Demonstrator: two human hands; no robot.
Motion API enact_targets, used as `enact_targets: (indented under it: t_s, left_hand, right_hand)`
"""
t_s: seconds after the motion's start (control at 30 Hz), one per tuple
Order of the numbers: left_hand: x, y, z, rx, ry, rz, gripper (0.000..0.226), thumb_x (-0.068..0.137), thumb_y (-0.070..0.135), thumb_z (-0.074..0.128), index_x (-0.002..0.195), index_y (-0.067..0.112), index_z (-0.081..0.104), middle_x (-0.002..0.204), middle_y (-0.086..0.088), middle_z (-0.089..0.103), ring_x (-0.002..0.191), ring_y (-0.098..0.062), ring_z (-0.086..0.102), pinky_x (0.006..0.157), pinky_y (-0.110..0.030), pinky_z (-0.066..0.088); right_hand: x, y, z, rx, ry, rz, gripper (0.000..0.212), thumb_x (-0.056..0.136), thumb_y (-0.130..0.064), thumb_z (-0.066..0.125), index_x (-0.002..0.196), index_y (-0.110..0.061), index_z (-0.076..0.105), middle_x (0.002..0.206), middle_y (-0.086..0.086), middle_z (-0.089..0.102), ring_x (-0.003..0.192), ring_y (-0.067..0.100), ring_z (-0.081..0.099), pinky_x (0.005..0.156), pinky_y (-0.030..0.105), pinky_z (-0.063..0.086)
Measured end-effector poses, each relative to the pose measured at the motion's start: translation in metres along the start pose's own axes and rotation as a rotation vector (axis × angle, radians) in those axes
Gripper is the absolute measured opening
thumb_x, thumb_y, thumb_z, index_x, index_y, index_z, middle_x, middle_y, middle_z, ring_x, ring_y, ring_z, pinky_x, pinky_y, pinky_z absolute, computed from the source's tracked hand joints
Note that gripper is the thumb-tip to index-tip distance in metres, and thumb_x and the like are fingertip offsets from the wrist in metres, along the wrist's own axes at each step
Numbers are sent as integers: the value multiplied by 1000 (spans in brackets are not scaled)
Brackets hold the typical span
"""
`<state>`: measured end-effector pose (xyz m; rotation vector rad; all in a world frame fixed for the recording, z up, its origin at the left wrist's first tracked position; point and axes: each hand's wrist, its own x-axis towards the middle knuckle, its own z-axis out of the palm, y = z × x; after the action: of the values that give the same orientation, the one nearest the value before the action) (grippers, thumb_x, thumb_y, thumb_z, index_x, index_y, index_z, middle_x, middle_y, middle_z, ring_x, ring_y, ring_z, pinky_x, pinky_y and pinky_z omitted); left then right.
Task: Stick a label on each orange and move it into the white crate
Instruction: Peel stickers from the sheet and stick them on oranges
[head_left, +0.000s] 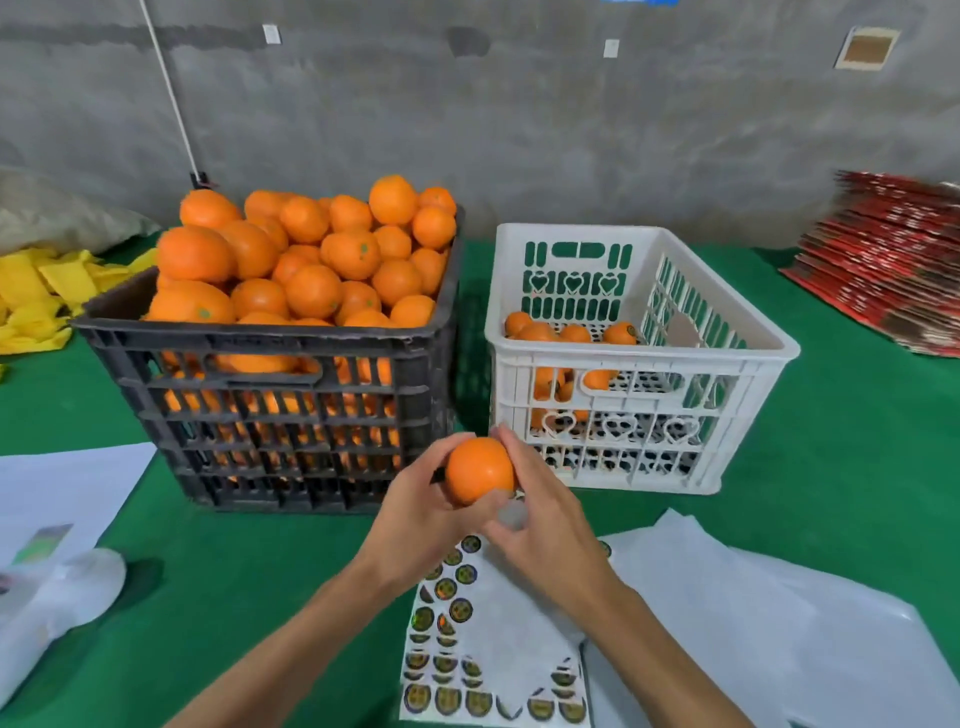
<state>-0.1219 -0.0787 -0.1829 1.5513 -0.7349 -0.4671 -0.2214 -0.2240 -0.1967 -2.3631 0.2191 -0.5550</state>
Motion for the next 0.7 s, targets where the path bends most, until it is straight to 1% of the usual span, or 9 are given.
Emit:
enact_targets:
  t_s: [0.1, 0.17, 0.2, 0.3, 0.37, 0.43, 0.5, 0.6, 0.7]
  left_hand:
    - [-9, -39, -2, 77, 58, -92, 60, 82, 34, 89, 134, 36, 60, 124, 3, 71, 101, -16, 76, 84, -30, 63]
    - [-15, -54, -3, 38, 115, -121, 57, 81, 36, 89, 131, 35, 61, 121, 3, 72, 95, -17, 77, 80, -27, 62]
    - [-17, -58, -3, 9, 148, -121, 56, 80, 38, 88, 130, 36, 62, 118, 3, 73, 93, -17, 78, 77, -24, 61]
    - [-21, -62, -2, -26, 250, -79, 52, 81, 46, 85, 127, 38, 62, 110, 13, 74, 93, -15, 78, 74, -18, 59]
    - [-23, -65, -3, -57, 282, -71, 55, 82, 53, 86, 129, 39, 61, 111, 13, 74, 94, -18, 78, 77, -21, 60]
    - [-24, -67, -5, -107, 274, -87, 61, 76, 60, 83, 130, 43, 60, 115, 0, 75, 95, -25, 78, 83, -30, 63]
    - [-24, -69, -5, -127, 255, -94, 58, 74, 62, 82, 127, 51, 60, 116, -6, 75, 95, -29, 79, 85, -34, 63]
    - [-24, -73, -2, -118, 247, -113, 58, 75, 60, 82, 127, 53, 58, 117, 0, 74, 94, -27, 79, 83, -31, 63]
    - [-25, -78, 2, -101, 240, -120, 66, 75, 59, 81, 134, 44, 55, 118, 6, 72, 99, -24, 77, 83, -28, 61]
  right_hand:
    - [-14, 22, 17, -43, -119, 78, 80, 95, -58, 63, 161, -34, 23, 157, -14, 41, 138, 5, 45, 112, 35, 45]
    - [-19, 31, 23, -60, -180, 57, 72, 94, -59, 64, 155, -34, 35, 143, -17, 51, 126, 1, 49, 106, 32, 47]
    - [-20, 34, 24, -76, -207, 28, 69, 94, -59, 65, 153, -34, 40, 139, -19, 52, 123, -2, 46, 107, 28, 43]
    - [-22, 40, 26, -228, -281, -69, 63, 98, -62, 54, 152, -31, 48, 154, -17, 44, 137, -2, 33, 114, 20, 25]
    - [-23, 42, 28, -352, -281, -89, 63, 99, -67, 45, 149, -30, 53, 155, -13, 45, 141, 7, 34, 115, 26, 27]
    - [-24, 43, 29, -437, -254, -51, 67, 96, -74, 39, 145, -32, 57, 146, -14, 48, 134, 10, 37, 107, 29, 34]
    - [-23, 44, 26, -453, -250, 7, 68, 93, -78, 40, 142, -34, 59, 131, -17, 49, 120, 6, 41, 93, 25, 37]
    - [-19, 46, 23, -361, -284, 60, 60, 92, -73, 51, 138, -35, 63, 111, -19, 42, 90, -2, 45, 70, 24, 33]
    - [-18, 49, 21, -295, -297, 58, 52, 92, -68, 58, 129, -33, 70, 103, -21, 37, 76, -6, 46, 64, 21, 31]
